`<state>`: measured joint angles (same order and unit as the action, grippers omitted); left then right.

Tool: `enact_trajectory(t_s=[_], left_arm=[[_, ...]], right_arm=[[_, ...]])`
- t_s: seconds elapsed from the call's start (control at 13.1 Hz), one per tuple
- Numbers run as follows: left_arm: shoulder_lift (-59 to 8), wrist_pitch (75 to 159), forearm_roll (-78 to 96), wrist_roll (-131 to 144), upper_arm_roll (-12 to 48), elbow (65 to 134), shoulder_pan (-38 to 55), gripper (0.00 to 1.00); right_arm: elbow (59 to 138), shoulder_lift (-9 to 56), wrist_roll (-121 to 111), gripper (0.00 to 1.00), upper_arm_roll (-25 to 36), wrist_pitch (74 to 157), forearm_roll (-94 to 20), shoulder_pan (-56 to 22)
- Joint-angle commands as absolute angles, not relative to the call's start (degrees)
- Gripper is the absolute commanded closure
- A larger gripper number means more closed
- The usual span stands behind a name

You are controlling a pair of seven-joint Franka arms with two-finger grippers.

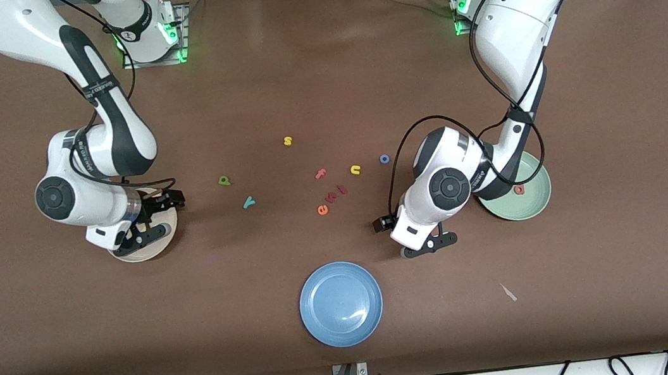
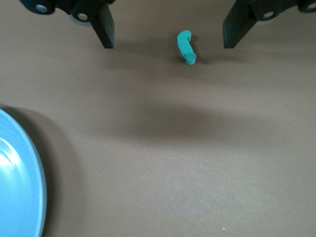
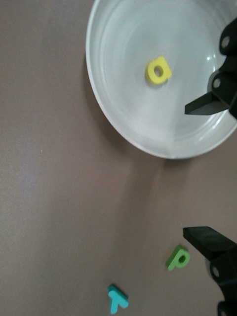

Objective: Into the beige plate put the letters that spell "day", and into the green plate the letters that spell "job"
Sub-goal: 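Drop the yellow letter while the left gripper grasps the cyan J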

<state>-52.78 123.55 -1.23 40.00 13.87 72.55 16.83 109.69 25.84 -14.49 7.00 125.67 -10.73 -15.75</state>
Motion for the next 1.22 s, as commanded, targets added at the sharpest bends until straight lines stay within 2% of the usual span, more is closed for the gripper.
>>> enact_trajectory(t_s=[0.0, 0.08, 0.15, 0.23, 0.46, 0.76, 0.92, 1.07, 1.15], left_arm=[[-53.44, 122.96, -2.81, 41.39, 12.66, 71.71, 17.40, 0.25], [-53.35, 122.96, -2.81, 41.66, 12.57, 72.24, 17.23, 0.33], [-53.44, 122.96, -2.73, 42.18, 12.66, 72.42, 16.97, 0.37], [-53.35, 123.05, -2.72, 43.06, 12.66, 73.29, 17.14, 0.48], [-53.26, 123.05, -2.81, 45.61, 12.57, 74.79, 17.58, 0.49], [-53.17, 123.05, -2.81, 45.62, 12.57, 76.02, 17.58, 0.55], [-53.26, 123.05, -2.81, 45.70, 12.57, 76.11, 17.58, 0.68], [-53.26, 123.05, -2.90, 45.88, 12.57, 76.11, 17.67, 0.92], [-53.26, 123.05, -2.81, 45.97, 12.57, 76.11, 17.67, 1.00]], right_arm=[[112.06, 23.82, -11.35, 0.00, 6.86, 125.59, -11.51, -16.25], [112.06, 23.73, -11.34, 0.00, 6.86, 125.60, -10.99, -17.04], [112.58, 23.64, -11.16, 0.00, 6.86, 125.68, -10.99, -17.66], [113.37, 23.12, -10.99, 0.00, 6.86, 126.12, -10.99, -18.80], [116.18, 22.15, -8.01, 0.00, 6.94, 128.92, -10.99, -21.69], [125.31, 19.34, -14.29, 0.00, 4.84, 141.38, -10.11, -22.94], [126.91, 19.16, -19.05, 0.00, 4.40, 143.96, -10.11, -22.94], [127.00, 18.81, -27.55, 0.00, 4.39, 144.05, -10.11, -22.94], [127.09, 18.72, -28.90, 0.00, 4.31, 143.97, -10.11, -22.94]])
